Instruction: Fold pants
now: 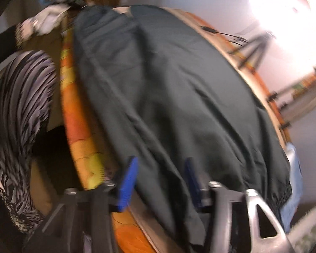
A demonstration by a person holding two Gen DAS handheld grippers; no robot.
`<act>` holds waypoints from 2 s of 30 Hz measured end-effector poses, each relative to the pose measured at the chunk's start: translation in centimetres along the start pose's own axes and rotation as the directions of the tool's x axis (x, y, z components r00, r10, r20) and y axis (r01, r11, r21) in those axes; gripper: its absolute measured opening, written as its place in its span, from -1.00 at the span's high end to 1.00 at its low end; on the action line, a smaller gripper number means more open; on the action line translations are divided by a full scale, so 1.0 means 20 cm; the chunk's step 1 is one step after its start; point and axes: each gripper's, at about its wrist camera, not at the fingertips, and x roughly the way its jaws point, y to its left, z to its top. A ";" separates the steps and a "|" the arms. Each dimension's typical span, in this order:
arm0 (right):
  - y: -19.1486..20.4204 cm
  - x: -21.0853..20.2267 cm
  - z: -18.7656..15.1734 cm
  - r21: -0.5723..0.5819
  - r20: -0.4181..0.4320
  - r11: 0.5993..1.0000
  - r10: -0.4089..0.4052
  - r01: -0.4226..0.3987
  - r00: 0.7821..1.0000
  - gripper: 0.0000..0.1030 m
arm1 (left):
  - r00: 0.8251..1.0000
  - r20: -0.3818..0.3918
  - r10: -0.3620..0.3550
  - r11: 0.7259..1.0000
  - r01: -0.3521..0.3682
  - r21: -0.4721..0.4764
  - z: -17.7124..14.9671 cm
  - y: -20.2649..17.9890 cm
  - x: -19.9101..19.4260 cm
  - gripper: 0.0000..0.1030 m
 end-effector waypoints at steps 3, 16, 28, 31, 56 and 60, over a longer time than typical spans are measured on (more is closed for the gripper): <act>0.03 0.10 0.04 -0.068 -0.037 0.998 0.008 -0.011 0.999 -0.39 | 1.000 0.015 -0.003 1.000 0.003 0.003 0.01 -0.02 -0.03 0.91; -0.13 0.24 -0.08 0.045 -0.116 0.989 0.144 -0.140 0.983 0.21 | 0.999 0.043 -0.004 0.999 0.002 0.036 0.07 -0.07 -0.11 0.91; 0.00 0.03 -0.11 -0.031 -0.043 0.994 -0.103 0.101 0.994 1.00 | 0.995 0.101 -0.023 1.000 0.023 0.001 0.12 -0.09 -0.19 0.97; -0.08 -0.09 -0.07 0.010 0.011 0.981 -0.194 0.194 0.981 1.00 | 0.991 0.132 -0.036 0.999 0.036 0.006 0.18 -0.12 -0.21 0.97; -0.36 0.09 0.03 0.072 -0.020 0.967 -0.245 0.246 0.969 1.00 | 0.977 -0.209 -0.051 0.980 0.008 -0.201 0.14 0.18 0.27 -0.14; -0.38 0.10 0.02 0.085 -0.025 0.967 -0.241 0.242 0.970 1.00 | 0.978 -0.192 -0.076 0.975 0.033 -0.221 0.12 0.17 0.27 -0.12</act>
